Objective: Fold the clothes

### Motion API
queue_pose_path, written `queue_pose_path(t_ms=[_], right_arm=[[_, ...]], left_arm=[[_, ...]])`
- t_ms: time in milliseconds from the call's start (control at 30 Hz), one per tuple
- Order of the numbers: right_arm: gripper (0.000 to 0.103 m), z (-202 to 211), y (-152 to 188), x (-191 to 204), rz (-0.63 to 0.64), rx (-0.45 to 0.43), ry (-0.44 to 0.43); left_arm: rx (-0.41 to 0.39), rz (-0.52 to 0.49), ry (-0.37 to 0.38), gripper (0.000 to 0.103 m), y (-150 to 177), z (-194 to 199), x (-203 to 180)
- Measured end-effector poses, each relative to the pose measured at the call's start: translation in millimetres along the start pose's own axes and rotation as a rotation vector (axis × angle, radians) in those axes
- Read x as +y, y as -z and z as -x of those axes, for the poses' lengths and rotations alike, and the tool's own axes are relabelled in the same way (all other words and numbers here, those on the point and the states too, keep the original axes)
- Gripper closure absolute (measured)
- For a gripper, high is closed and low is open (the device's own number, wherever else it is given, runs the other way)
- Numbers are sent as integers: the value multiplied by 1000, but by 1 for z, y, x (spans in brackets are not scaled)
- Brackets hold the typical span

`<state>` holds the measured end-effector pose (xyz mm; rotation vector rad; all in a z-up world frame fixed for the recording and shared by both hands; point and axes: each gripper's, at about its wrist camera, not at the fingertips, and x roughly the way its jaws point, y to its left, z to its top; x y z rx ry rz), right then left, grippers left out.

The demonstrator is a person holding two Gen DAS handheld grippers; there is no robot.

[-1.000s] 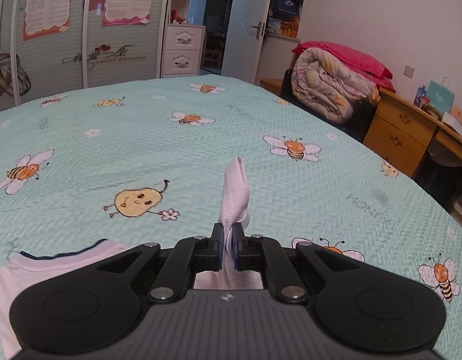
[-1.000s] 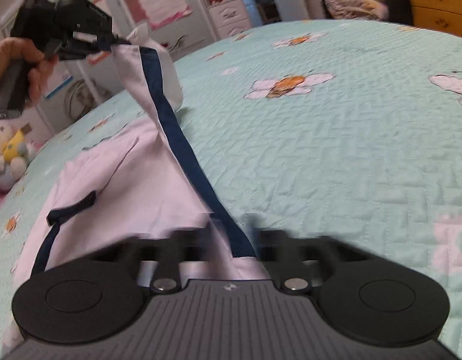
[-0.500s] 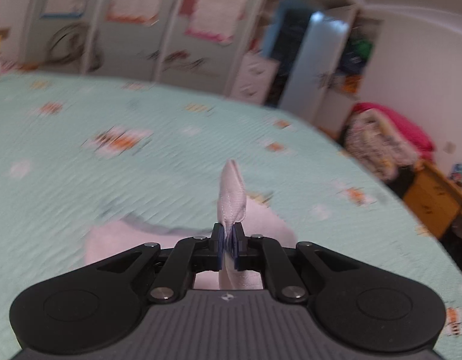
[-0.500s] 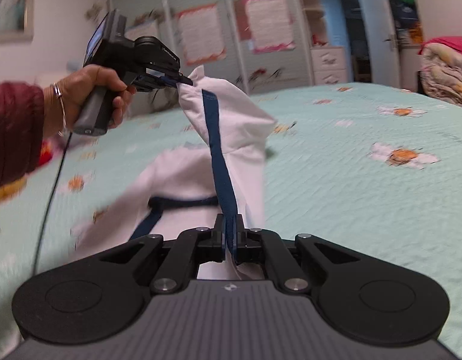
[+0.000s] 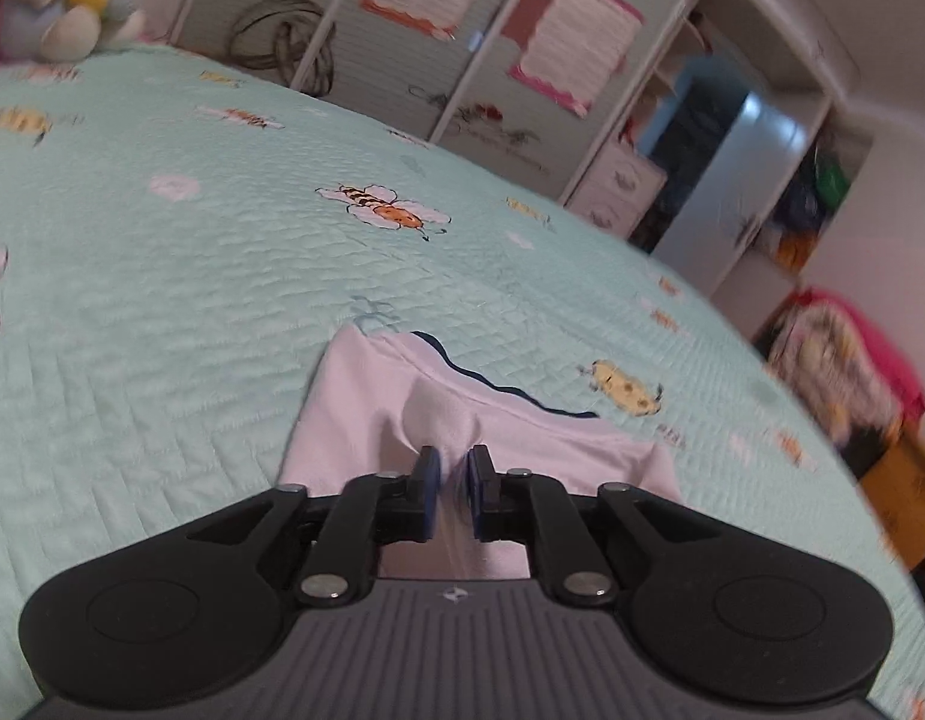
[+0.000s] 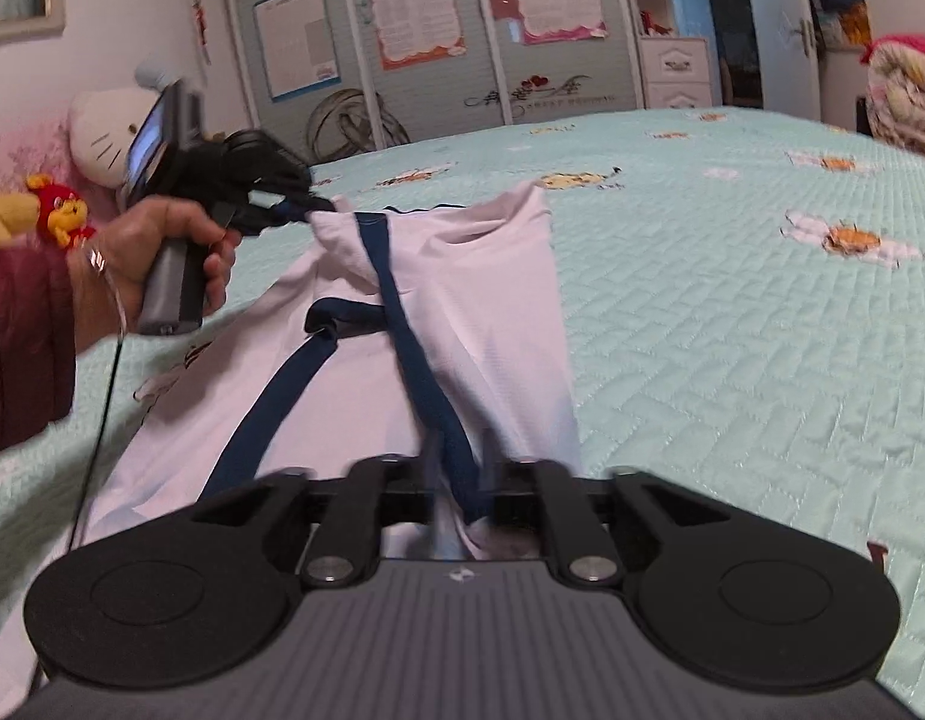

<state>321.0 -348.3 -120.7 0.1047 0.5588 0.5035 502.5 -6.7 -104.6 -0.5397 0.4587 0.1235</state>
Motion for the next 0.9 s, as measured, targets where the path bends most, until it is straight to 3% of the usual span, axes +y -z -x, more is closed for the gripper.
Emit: queue_pose_path(t_ms=[133,300,400,533,633,767,800,833,900], right_arm=[[66,5,0,-12,-65,-26,-25],[58,12,1,-28,-146,-58,-57],[54,18,-7,-40,-232,-51,-24],[54,12,-42,-57,-326,-12,-25],[54,-16,-90,-64,-304,14,6],[55,-93,-151,-68,-286,58,19],[58,-112,-166,-69,-282,70,22],[69,-132,-181,-70,-278,83,25],[74,-171,-206,-70,-269,116,37]], left_arm=[[-25,28,60,93,23,-7,10],[-88,152,175,93,38,-7,34],[-91,214,201,93,41,-6,42],[-100,154,193,93,42,-2,28],[-108,128,191,93,43,1,21],[-118,151,218,93,42,2,23],[-121,157,225,93,41,2,24],[-123,163,232,93,41,3,25],[-128,174,246,93,40,3,26]])
